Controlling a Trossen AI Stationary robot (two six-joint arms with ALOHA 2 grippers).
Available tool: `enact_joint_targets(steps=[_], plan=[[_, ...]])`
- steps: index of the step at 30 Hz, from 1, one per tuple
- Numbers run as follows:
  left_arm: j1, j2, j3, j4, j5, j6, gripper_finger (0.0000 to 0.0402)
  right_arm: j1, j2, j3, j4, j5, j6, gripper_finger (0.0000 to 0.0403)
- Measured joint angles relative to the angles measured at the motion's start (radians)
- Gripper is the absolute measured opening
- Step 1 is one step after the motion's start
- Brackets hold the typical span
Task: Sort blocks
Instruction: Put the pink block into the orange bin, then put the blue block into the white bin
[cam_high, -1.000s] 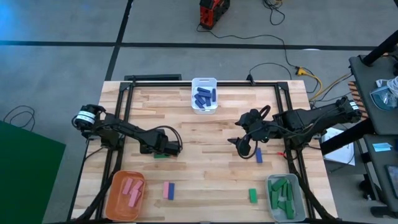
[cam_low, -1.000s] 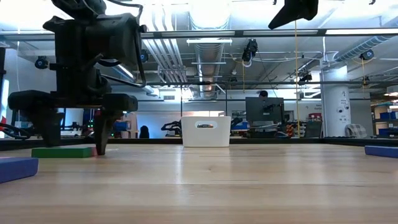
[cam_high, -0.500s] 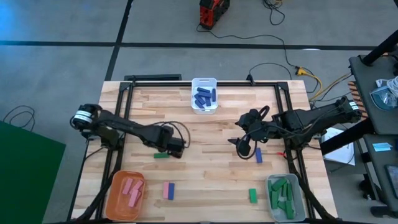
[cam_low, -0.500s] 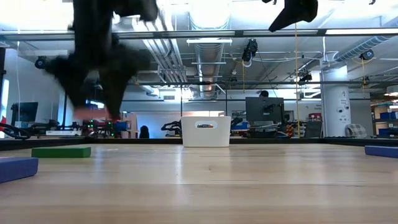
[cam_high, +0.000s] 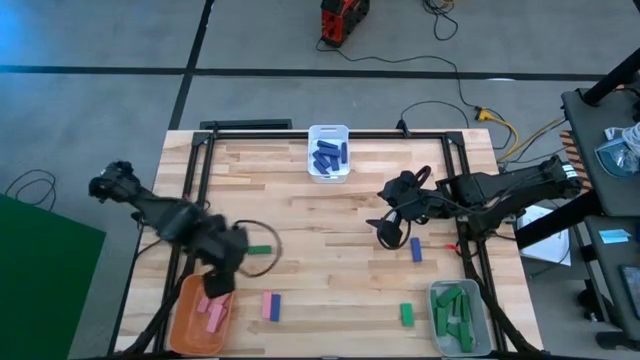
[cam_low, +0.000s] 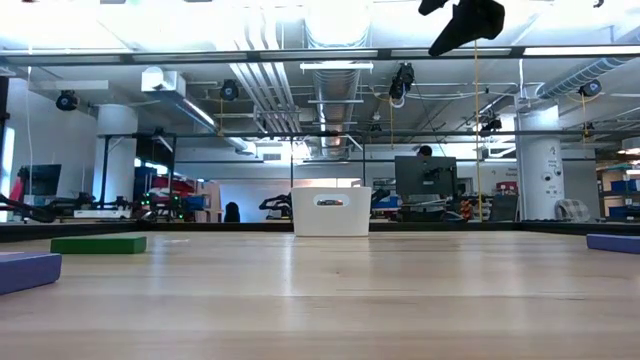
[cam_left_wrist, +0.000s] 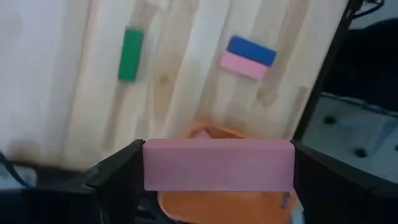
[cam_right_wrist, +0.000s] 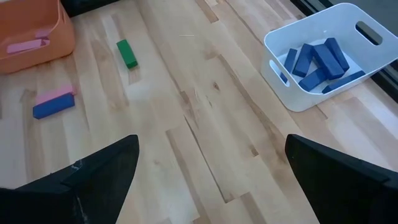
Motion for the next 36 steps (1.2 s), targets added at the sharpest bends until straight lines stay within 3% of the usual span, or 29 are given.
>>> enact_joint_targets(steps=[7, 13, 18, 29, 36], plan=[[-0.28, -0.02, 0.0, 0.016, 0.037, -0.316, 0.0325, 0.0, 0.0, -0.008, 0.001, 0.0, -0.015, 0.0396], [-0.415, 0.004, -0.004, 0.019, 0.036, -0.508, 0.0325, -0.011, 0.0, -0.016, 0.001, 0.0, -0.029, 0.0396], [-0.449, 0.029, -0.004, 0.032, 0.04, -0.547, 0.0327, -0.024, 0.0, -0.016, 0.004, 0.0, -0.038, 0.0396], [-0.453, 0.055, -0.001, 0.041, 0.036, -0.476, 0.0381, -0.026, 0.0, -0.016, 0.007, 0.0, -0.028, 0.0396], [-0.452, 0.055, 0.0, 0.014, 0.036, -0.464, 0.0388, -0.026, 0.0, -0.017, 0.007, 0.0, -0.022, 0.0396]])
